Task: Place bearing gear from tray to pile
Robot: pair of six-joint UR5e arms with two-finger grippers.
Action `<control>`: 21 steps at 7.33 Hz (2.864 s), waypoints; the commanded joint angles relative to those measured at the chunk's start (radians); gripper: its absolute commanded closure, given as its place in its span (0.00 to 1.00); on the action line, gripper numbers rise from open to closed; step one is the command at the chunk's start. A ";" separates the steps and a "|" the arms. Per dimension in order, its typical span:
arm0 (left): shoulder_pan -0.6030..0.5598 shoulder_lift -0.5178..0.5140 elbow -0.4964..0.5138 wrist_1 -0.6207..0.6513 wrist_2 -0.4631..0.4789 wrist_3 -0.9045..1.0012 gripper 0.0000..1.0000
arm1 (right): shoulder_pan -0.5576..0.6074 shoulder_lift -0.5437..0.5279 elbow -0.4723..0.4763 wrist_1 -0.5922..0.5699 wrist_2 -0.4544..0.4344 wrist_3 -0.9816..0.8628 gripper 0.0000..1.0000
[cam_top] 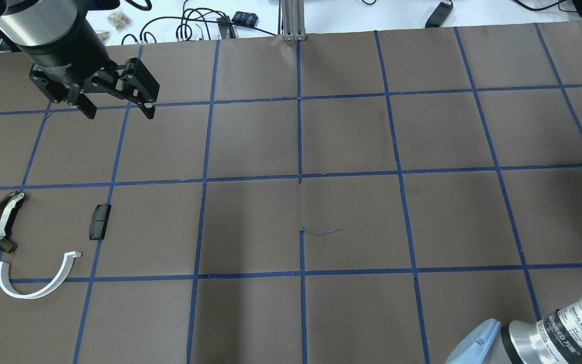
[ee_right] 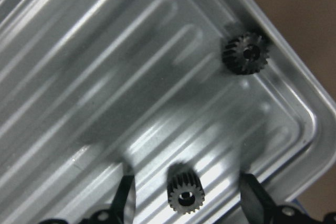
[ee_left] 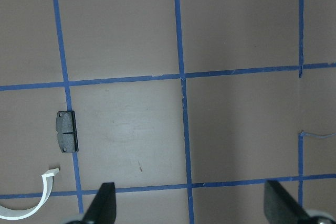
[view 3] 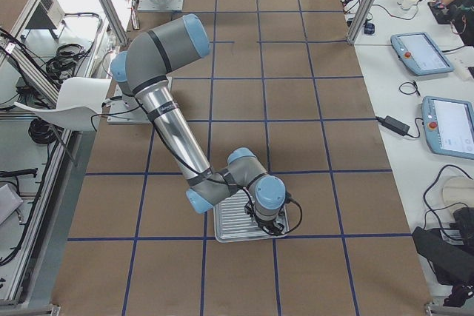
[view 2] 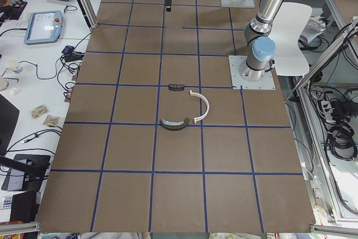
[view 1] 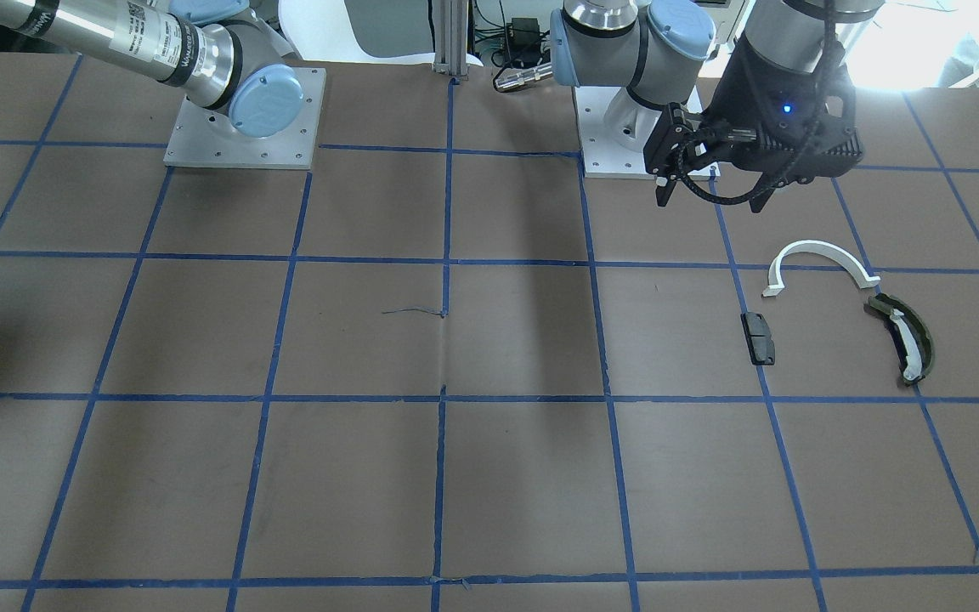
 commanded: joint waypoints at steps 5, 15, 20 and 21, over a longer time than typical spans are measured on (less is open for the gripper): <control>0.000 0.003 -0.003 0.000 0.001 0.005 0.00 | -0.004 -0.041 0.005 0.060 0.011 0.023 1.00; 0.000 0.003 -0.004 0.000 0.001 0.009 0.00 | 1.119 -0.446 0.106 0.384 0.046 1.747 0.96; 0.000 0.003 -0.004 0.000 0.001 0.009 0.00 | 1.353 -0.298 0.450 -0.237 0.054 2.181 0.93; 0.000 0.004 -0.006 0.000 0.001 0.009 0.00 | 1.413 -0.235 0.450 -0.306 0.048 2.249 0.92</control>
